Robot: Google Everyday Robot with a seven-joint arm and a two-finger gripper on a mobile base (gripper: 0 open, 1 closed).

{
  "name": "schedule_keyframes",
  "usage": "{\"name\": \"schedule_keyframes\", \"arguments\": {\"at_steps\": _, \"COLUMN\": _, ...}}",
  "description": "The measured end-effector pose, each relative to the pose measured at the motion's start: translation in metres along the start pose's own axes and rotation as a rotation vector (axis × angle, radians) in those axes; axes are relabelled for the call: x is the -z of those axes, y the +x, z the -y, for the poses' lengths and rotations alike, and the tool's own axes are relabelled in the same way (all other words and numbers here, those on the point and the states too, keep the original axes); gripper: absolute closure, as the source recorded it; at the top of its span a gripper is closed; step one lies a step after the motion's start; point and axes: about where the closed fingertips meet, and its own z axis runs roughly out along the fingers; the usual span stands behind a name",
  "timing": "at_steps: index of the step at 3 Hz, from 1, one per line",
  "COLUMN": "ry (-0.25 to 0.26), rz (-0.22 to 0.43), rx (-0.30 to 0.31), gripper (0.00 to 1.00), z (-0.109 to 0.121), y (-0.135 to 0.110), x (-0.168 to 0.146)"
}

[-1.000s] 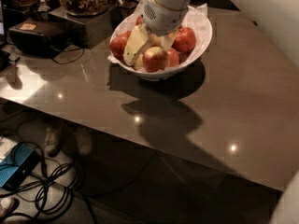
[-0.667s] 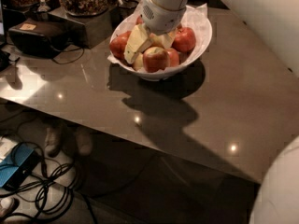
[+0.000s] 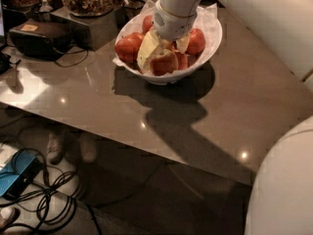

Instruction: Pick apple from white bowl

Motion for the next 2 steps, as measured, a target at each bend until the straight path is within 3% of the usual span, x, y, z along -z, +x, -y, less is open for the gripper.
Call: {"name": "schedule_keyframes", "arguments": {"at_steps": 2, "ry": 0.001, "rz": -0.081, "rx": -0.036, "gripper": 0.28, "z": 0.017, "y": 0.035, "x": -0.017}}
